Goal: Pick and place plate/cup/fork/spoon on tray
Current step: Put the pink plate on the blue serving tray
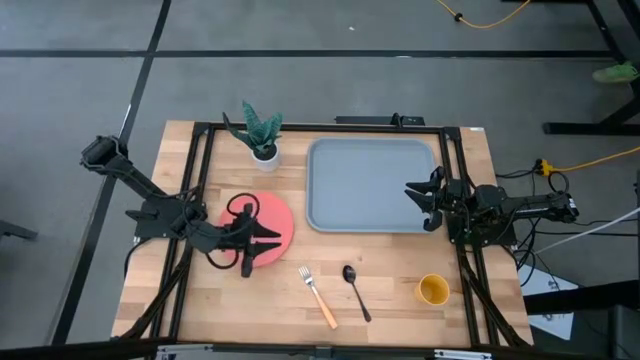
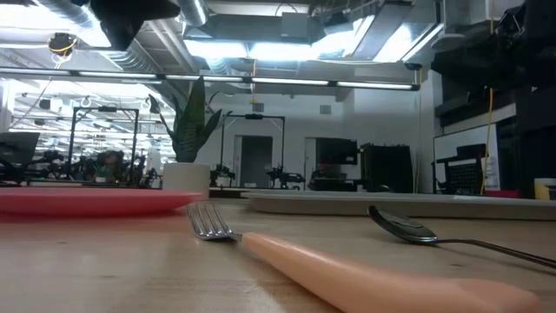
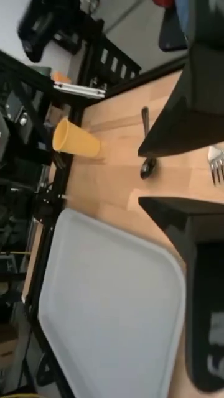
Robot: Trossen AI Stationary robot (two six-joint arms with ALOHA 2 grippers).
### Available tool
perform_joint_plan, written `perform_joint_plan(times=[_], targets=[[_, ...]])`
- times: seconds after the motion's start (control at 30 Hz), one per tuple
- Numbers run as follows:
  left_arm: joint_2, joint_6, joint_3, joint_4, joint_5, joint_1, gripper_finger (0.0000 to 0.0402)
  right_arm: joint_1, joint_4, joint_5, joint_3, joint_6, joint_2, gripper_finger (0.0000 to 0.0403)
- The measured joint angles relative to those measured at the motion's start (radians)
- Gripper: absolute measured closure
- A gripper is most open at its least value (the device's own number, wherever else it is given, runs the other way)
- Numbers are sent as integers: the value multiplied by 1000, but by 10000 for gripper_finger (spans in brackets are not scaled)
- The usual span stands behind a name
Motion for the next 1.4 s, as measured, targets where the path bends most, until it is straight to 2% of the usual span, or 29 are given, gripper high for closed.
perform_joint_plan(times=[0.1, 0.2, 0.33, 0.43, 0.5, 0.57, 0.63, 0.77, 0.9, 1.0, 1.4], targets=[[41, 31, 10, -9, -3, -13, 274, 0, 1, 0, 0, 0, 0, 299], [102, 84, 97, -63, 0, -26, 272, 0, 4, 0, 0, 3, 0, 299], [190, 99, 297, -389, -1, -44, 272, 0, 5, 0, 0, 25, 0, 299], [282, -4, 422, -680, 2, -45, 271, 0, 0, 0, 0, 22, 0, 299], [342, -80, 478, -813, 1, -44, 272, 0, -3, 0, 0, 22, 0, 299], [389, -116, 505, -880, 2, -39, 272, 0, -9, 0, 0, 22, 0, 299], [426, -161, 510, -857, 2, -32, 273, 0, -13, 0, 0, 21, 0, 299], [497, -314, 510, -709, 23, -30, 273, 0, -25, 0, 0, 16, 0, 299], [549, -334, 510, -578, 63, -28, 273, 0, -28, 0, 0, -13, 0, 299], [577, -334, 510, -543, 87, -26, 273, 0, -38, 0, 0, -33, 0, 299], [709, -311, 510, -741, 106, -26, 273, 0, -107, 0, 0, -4, 0, 299]])
